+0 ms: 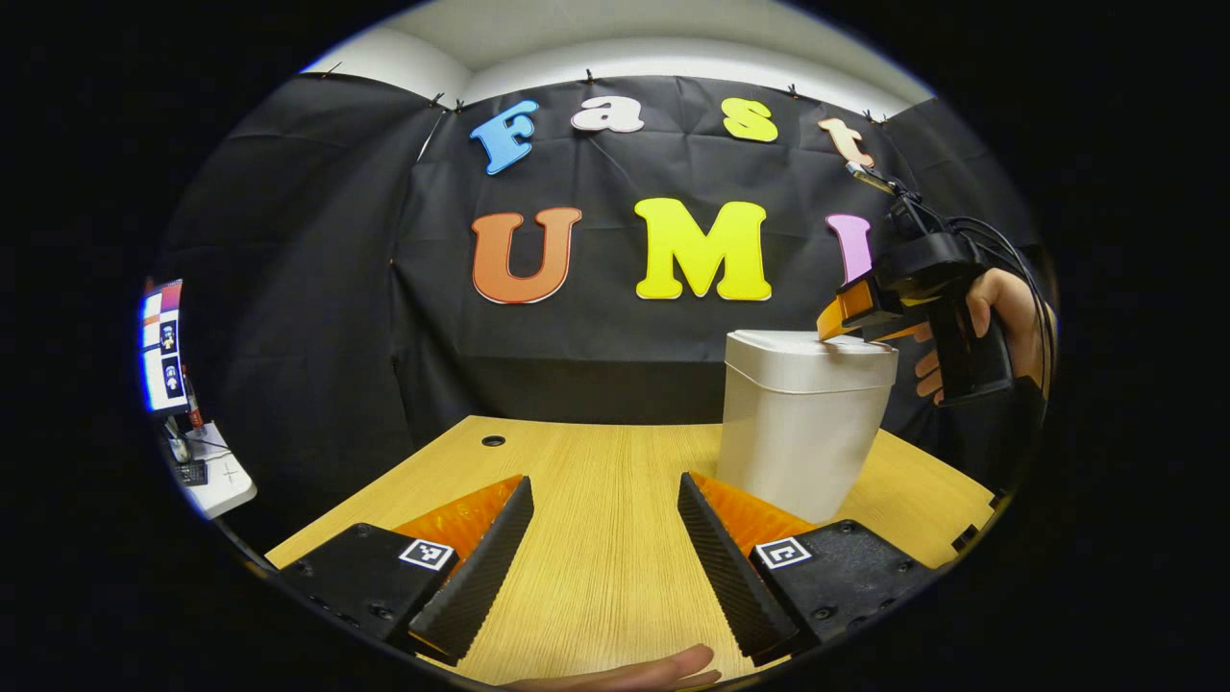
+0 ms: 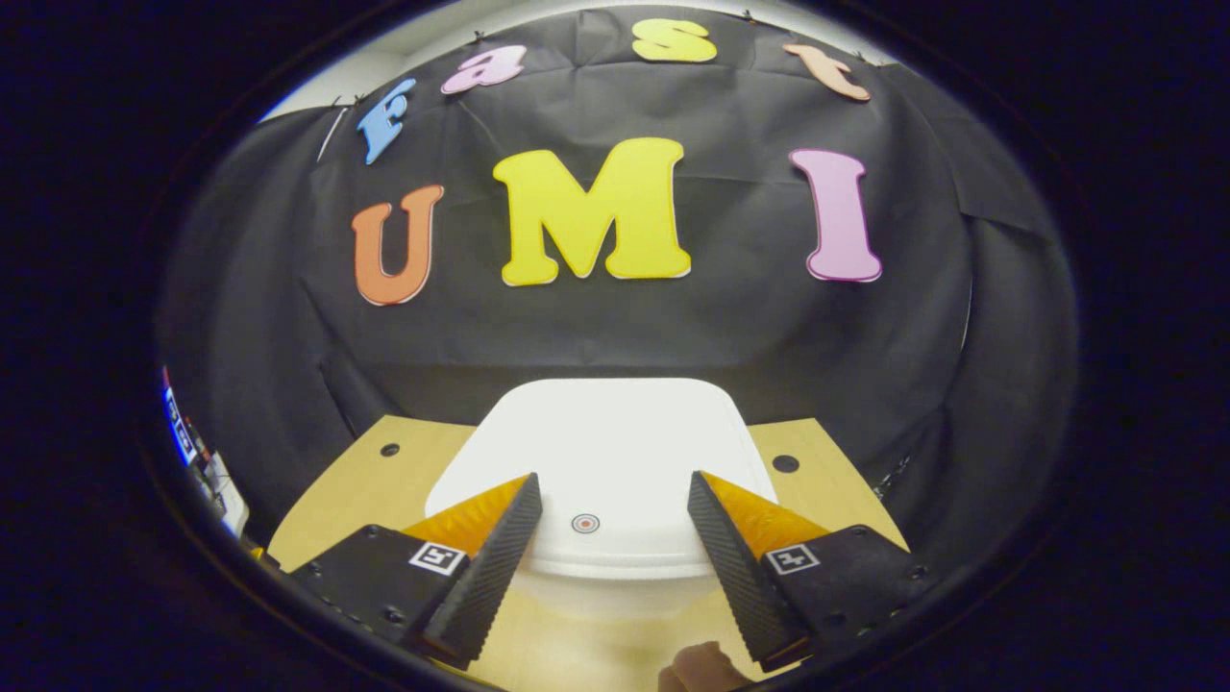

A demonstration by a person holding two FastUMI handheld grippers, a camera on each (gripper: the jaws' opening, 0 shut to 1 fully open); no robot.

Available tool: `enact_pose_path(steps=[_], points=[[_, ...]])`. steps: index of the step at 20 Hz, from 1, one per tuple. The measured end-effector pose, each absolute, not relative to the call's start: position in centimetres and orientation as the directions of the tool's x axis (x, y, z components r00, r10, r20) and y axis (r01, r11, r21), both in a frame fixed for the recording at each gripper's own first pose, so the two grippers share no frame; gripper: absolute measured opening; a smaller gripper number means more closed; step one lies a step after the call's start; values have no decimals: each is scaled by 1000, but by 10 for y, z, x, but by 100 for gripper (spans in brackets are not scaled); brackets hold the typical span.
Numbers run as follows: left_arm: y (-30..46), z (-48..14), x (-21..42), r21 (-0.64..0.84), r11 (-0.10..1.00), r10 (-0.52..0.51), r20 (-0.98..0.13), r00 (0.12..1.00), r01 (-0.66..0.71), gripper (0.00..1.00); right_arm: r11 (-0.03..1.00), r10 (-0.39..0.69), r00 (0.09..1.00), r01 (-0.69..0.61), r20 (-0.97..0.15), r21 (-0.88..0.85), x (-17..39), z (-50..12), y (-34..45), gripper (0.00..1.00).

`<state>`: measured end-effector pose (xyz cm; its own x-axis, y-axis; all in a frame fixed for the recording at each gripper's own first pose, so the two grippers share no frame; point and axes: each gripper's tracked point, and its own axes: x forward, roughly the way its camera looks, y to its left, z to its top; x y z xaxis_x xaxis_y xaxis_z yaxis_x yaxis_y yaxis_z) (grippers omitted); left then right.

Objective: Press the lid of the desktop garbage bin to open it, pick up the crumpled paper on the desktop and throw it into the bin, then pick up the pop can on the desktop and drop it into the bin, and finally close the garbage bin lid.

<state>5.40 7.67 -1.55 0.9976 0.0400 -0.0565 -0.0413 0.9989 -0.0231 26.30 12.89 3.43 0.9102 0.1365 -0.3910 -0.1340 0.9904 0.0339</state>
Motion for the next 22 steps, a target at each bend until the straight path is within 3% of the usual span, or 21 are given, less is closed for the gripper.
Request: enact_pose_path(steps=[9, 13, 22], points=[[99, -16, 55, -35, 996, 84, -55, 995, -86, 98, 975, 221, 954, -220, -202, 28, 246, 32, 118, 96], [110, -15, 54, -40, 993, 108, -53, 993, -110, 98, 977, 204, 964, -212, -170, -29, 224, 25, 98, 96], [91, -2, 47, -36, 997, 70, -10, 998, -70, 98, 986, 164, 986, -163, -42, 26, 103, 23, 20, 94]])
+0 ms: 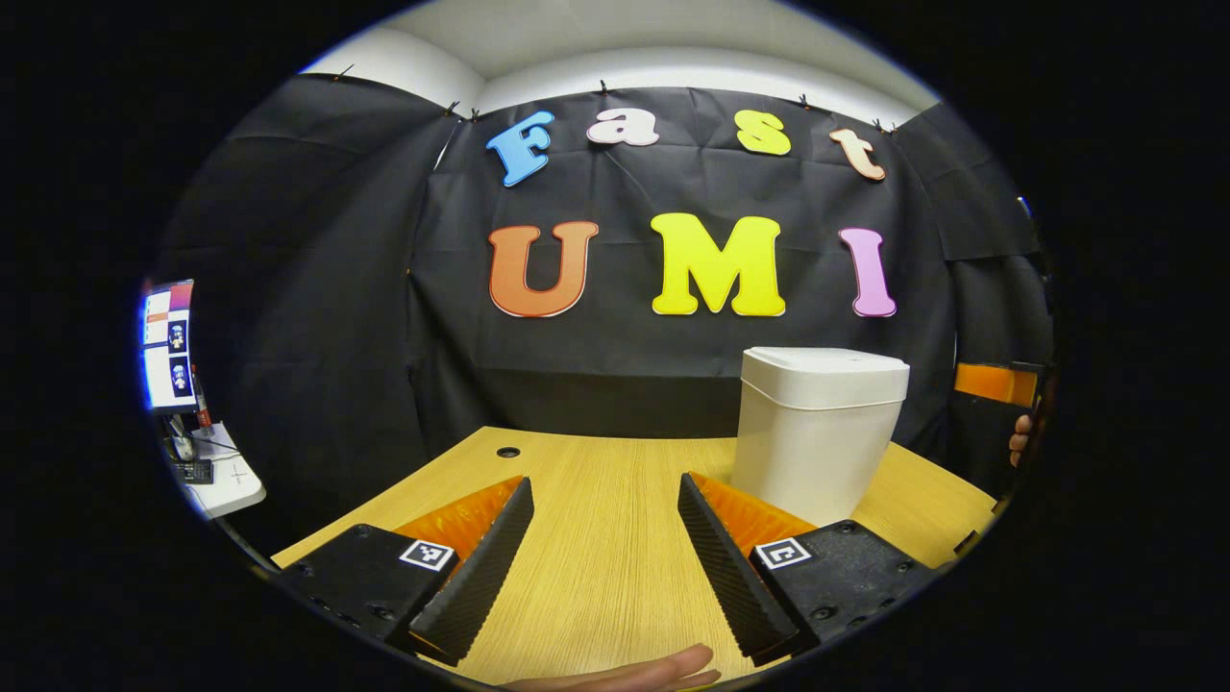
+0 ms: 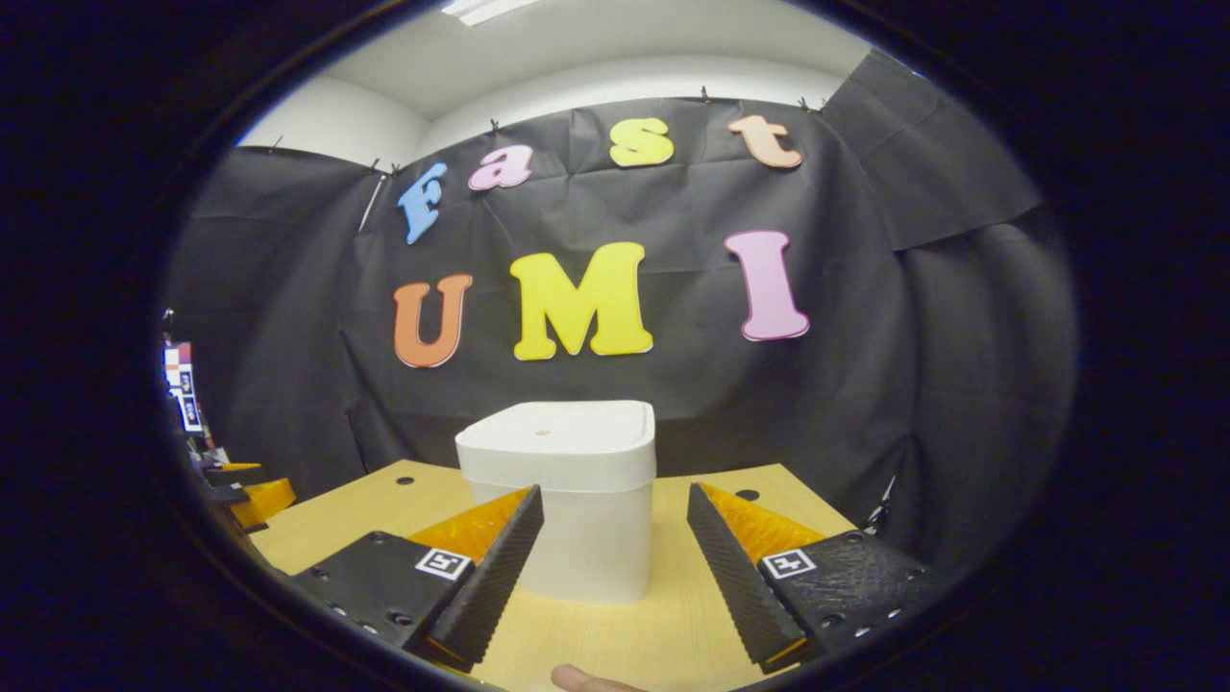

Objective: Press the lid of the desktop garbage bin to open it, pick up the crumpled paper on the desktop and throw it into the bin, then pick up the pop can on the desktop and drop it into the bin, and finally close the garbage bin lid.

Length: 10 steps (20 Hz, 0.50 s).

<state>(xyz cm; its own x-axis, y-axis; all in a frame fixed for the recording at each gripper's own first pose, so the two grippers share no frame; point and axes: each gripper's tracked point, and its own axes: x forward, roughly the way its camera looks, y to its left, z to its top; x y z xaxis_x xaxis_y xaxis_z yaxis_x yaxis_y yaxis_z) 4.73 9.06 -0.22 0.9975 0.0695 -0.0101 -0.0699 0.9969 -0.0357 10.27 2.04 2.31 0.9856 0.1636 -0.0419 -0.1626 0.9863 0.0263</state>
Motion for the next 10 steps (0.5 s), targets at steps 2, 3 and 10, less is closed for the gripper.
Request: enact_pose_path(steps=[2, 3, 10], points=[[90, 1, 45, -46, 997, 66, -4, 998, -66, 98, 993, 121, 992, -121, -23, 9, 83, 23, -6, 94], [88, 3, 43, -46, 997, 65, 6, 998, -64, 98, 995, 99, 995, -99, -18, 11, 74, 22, -16, 94], [71, 21, 31, -69, 997, 28, 65, 997, -23, 98, 995, 93, 996, -92, 20, -24, 14, 25, -32, 95]])
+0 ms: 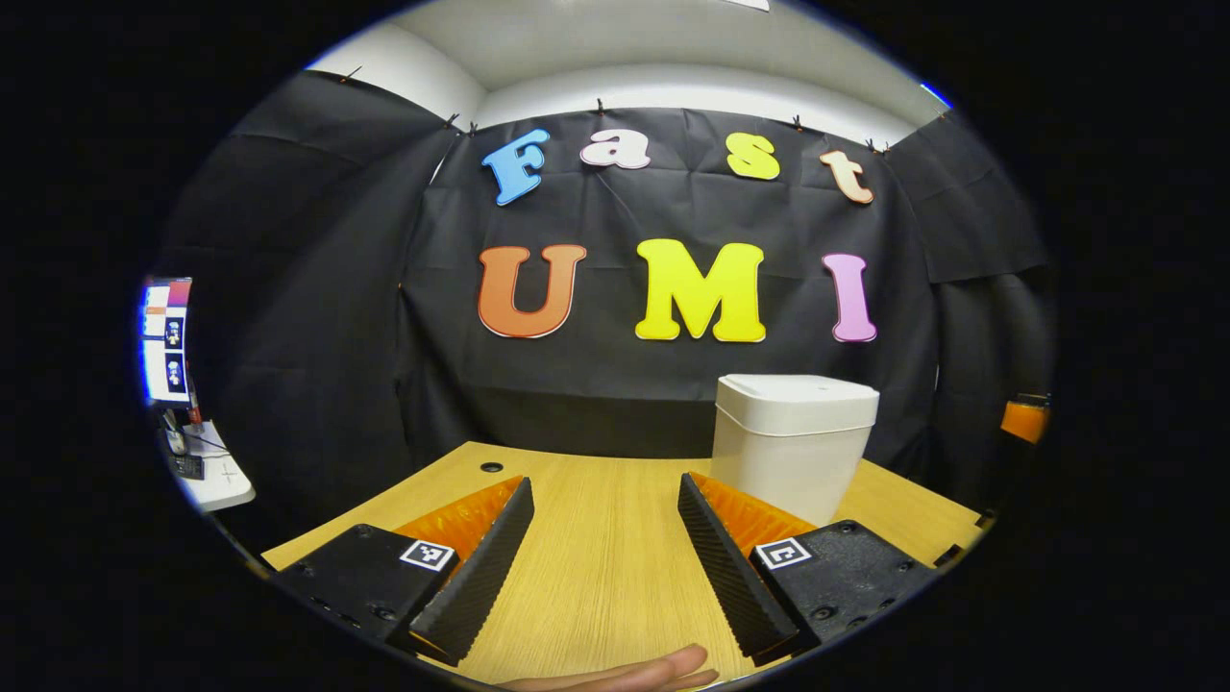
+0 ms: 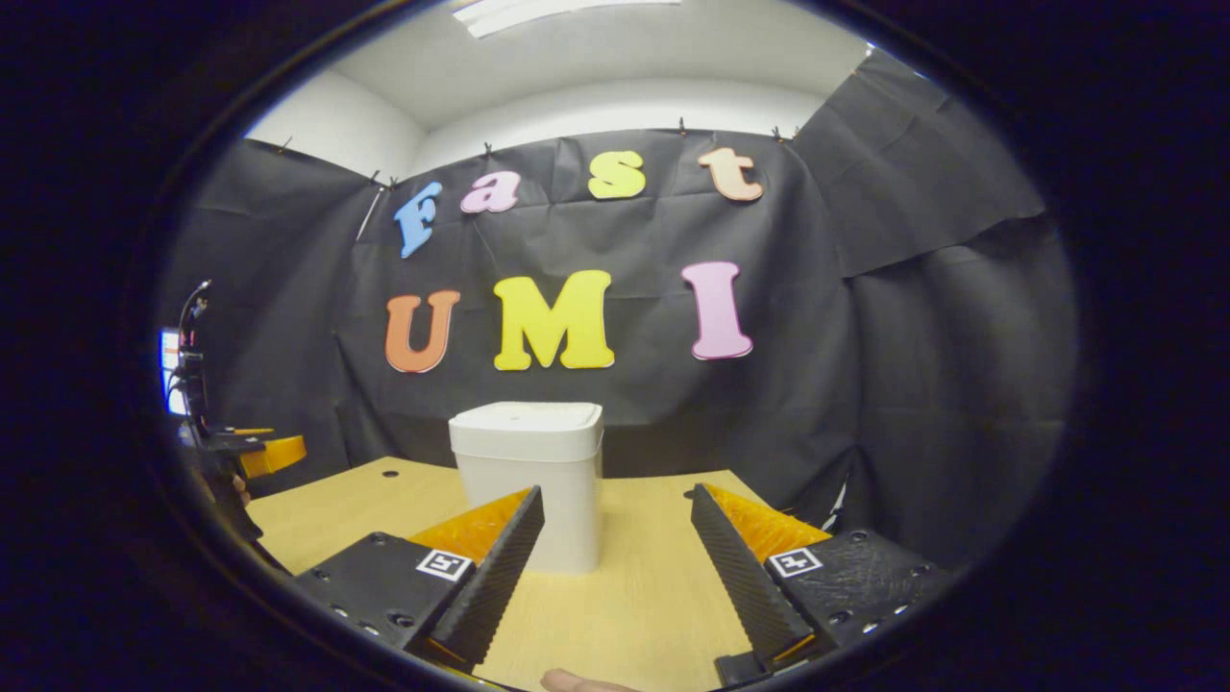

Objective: Press the lid of the desktop garbage bin to open it, pick up the crumpled paper on the desktop and throw it into the bin, then pick up the pop can on the desktop and drop it into the bin, and finally close the garbage bin lid.

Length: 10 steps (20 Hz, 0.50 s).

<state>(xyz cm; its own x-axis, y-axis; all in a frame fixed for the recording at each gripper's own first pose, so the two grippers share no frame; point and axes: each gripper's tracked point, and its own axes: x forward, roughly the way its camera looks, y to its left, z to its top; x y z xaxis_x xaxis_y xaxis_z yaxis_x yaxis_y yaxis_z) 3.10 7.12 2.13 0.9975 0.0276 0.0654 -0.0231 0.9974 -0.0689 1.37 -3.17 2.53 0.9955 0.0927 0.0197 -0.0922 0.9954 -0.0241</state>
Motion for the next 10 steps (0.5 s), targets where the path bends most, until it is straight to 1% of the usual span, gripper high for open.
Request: enact_pose_path(steps=[1, 2, 3, 5, 6, 7, 8, 10], points=[[70, 22, 30, -70, 997, 30, 68, 997, -25, 98, 995, 94, 995, -93, 29, -39, 8, 26, -31, 99], [70, 22, 30, -66, 997, 36, 68, 997, -32, 98, 994, 97, 995, -95, 36, -53, 3, 25, -27, 93], [68, 22, 29, -60, 997, 44, 69, 997, -40, 98, 993, 100, 994, -98, 41, -66, 0, 26, -25, 93], [63, 21, 30, -46, 998, 43, 63, 997, -40, 98, 991, 114, 993, -111, 37, -73, -5, 24, -17, 96], [58, 22, 29, -40, 999, 32, 66, 997, -30, 98, 991, 122, 992, -119, 33, -68, -5, 23, -14, 96], [54, 22, 27, -33, 999, 22, 66, 998, -20, 100, 990, 129, 991, -127, 30, -66, -6, 22, -11, 95], [51, 22, 27, -27, 1000, 17, 66, 998, -16, 98, 989, 130, 991, -128, 29, -70, -4, 21, -9, 95], [49, 23, 24, -21, 1000, 14, 67, 998, -13, 98, 988, 137, 990, -134, 34, -80, -3, 19, -4, 95]])
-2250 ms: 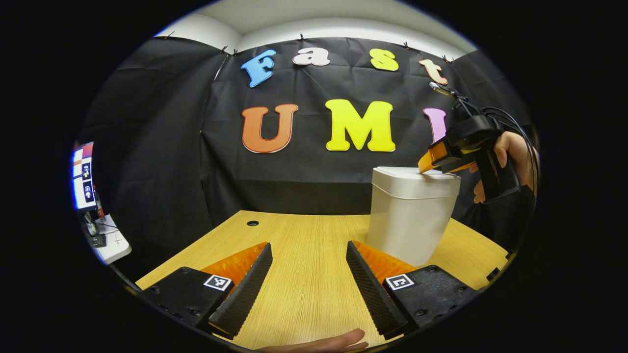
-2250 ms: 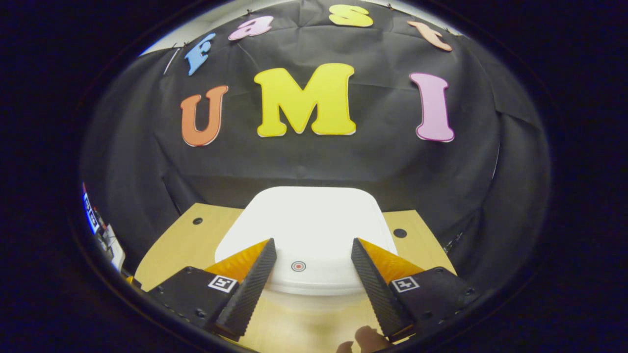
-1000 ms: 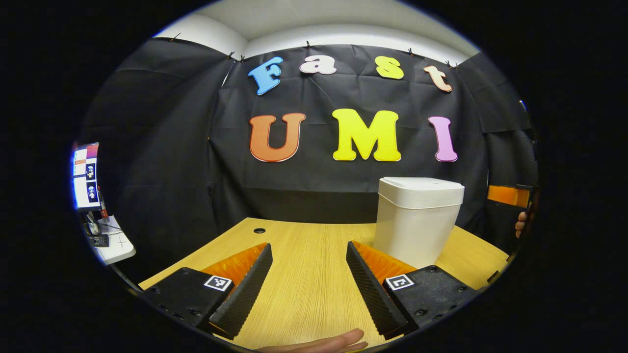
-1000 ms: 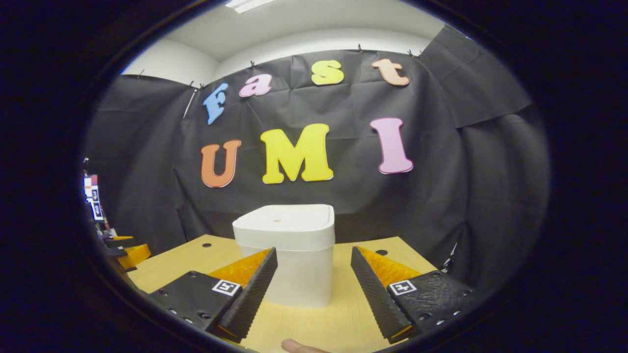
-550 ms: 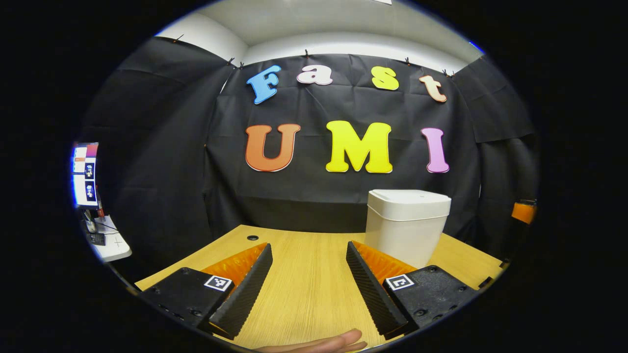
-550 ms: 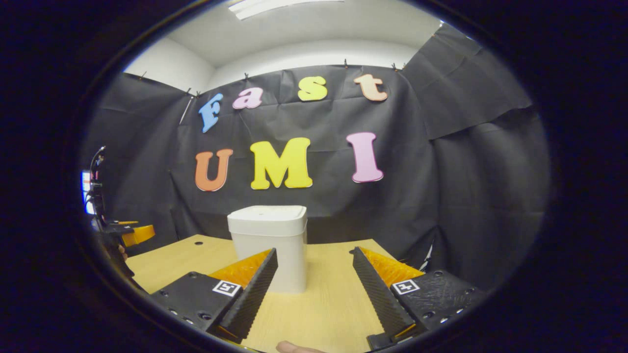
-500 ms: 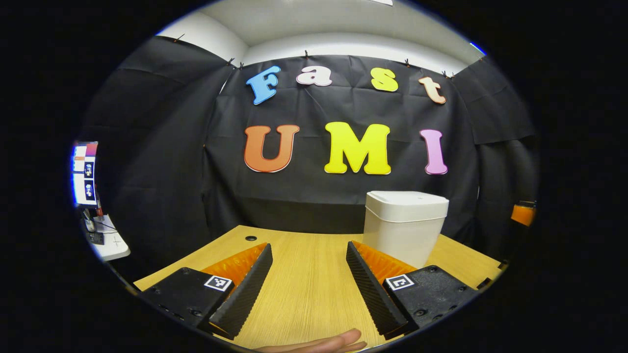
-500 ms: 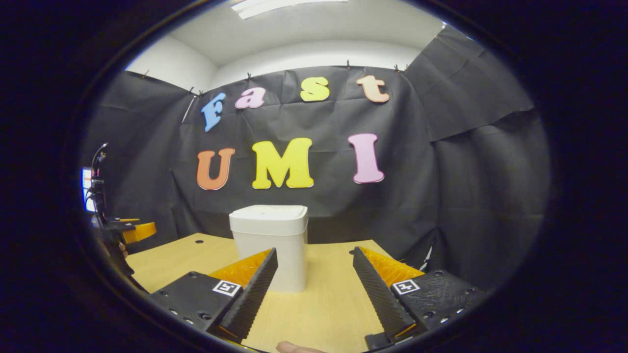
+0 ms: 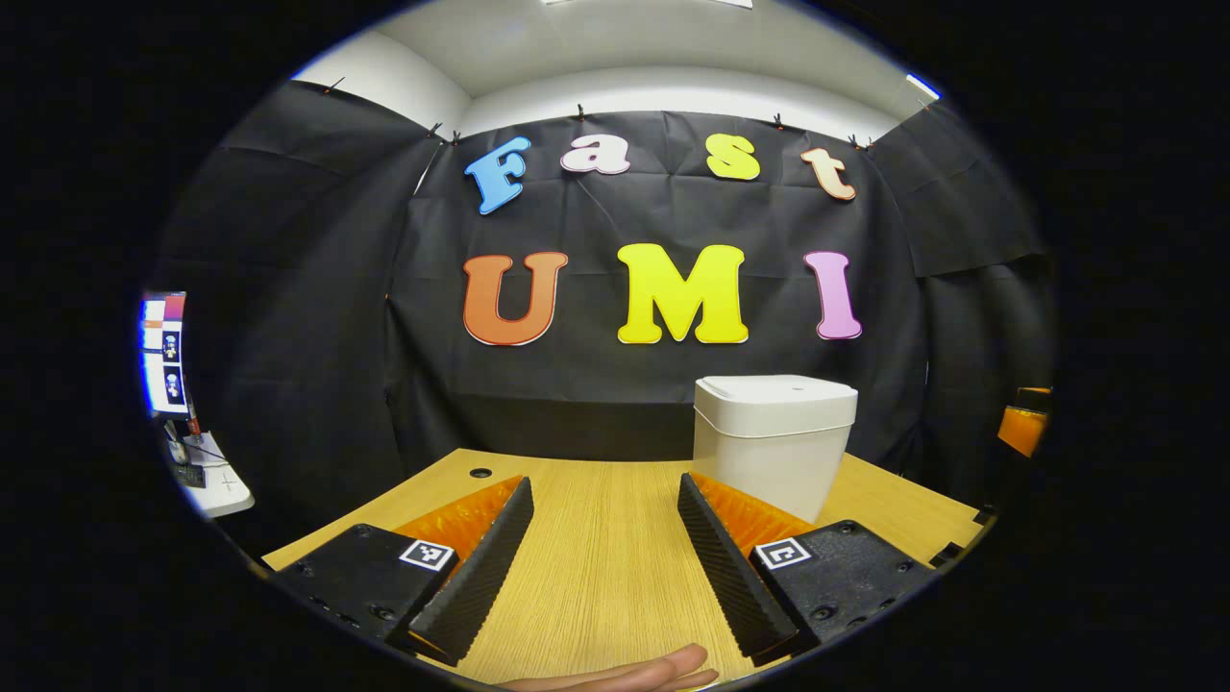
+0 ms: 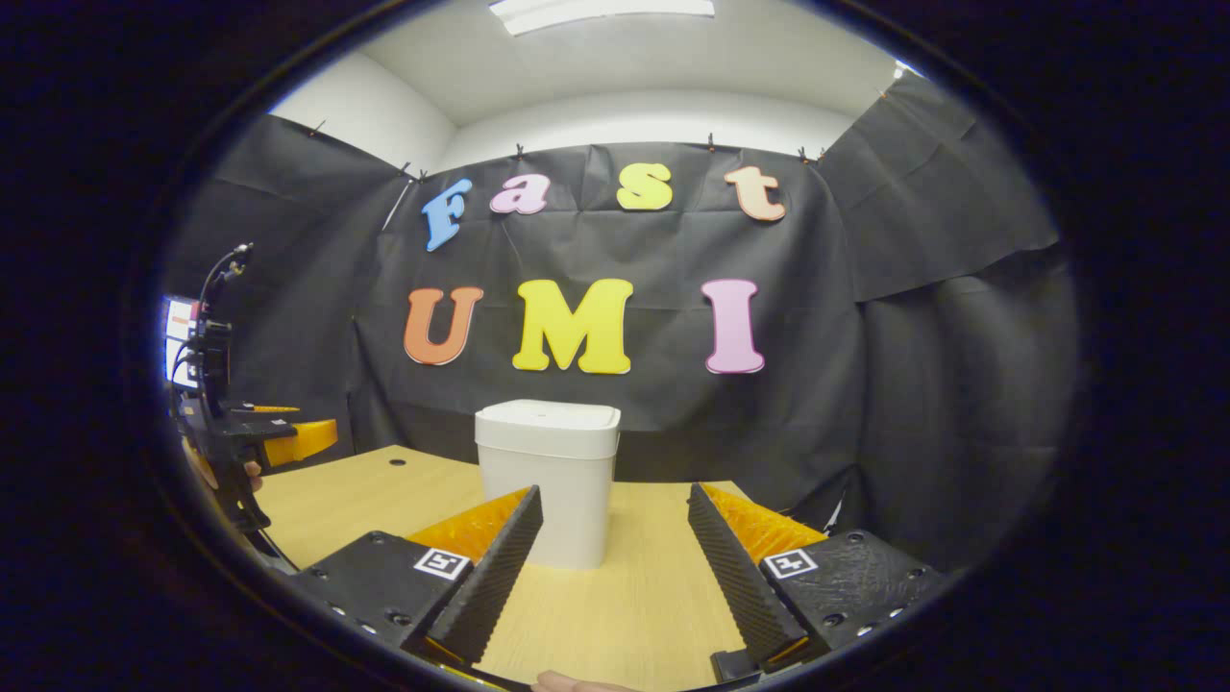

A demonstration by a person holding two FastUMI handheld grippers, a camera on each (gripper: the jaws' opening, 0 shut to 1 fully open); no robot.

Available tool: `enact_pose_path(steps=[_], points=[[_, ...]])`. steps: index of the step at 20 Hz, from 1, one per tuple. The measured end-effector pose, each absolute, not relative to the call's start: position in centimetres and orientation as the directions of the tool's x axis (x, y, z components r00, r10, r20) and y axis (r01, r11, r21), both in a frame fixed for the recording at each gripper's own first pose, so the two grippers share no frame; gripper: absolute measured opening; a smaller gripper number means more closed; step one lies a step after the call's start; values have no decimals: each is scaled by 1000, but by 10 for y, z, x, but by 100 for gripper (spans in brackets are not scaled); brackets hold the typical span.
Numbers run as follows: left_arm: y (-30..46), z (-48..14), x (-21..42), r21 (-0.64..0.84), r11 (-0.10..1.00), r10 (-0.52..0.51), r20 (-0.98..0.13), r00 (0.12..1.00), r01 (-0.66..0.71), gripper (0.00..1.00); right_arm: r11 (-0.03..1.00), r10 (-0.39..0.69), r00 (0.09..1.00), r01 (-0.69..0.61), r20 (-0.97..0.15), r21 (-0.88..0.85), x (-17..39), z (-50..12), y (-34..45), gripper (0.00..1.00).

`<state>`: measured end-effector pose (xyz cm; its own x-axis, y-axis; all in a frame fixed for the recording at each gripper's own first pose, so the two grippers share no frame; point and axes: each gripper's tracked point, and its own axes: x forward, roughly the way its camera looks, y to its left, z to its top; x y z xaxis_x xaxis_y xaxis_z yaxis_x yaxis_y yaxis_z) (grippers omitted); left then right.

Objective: Press the lid of the desktop garbage bin to open it, pick up the crumpled paper on the desktop and throw it into the bin, then pick up the pop can on the desktop and drop it into the bin, and finally close the garbage bin lid.

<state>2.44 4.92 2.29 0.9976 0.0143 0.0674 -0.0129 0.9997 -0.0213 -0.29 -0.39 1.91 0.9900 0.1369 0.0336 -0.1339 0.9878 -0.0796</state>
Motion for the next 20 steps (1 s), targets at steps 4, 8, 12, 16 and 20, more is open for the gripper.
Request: enact_pose_path(steps=[4, 8, 12, 16, 20], points=[[48, 23, 26, -21, 1000, 9, 66, 998, -8, 98, 988, 127, 992, -127, -5, -92, 6, 6, 0, 95], [52, 23, 25, -23, 1000, 14, 65, 998, -12, 98, 989, 123, 992, -125, -30, -82, 14, 1, 6, 95], [57, 20, 28, -30, 999, 22, 53, 998, -20, 98, 989, 128, 991, -131, -42, -70, 18, -1, 12, 95], [58, 21, 28, -29, 999, 24, 53, 998, -22, 98, 990, 116, 992, -119, -52, -77, 20, -2, 11, 95], [60, 19, 28, -32, 999, 22, 49, 999, -20, 98, 990, 114, 992, -118, -47, -76, 20, 0, 12, 94]])
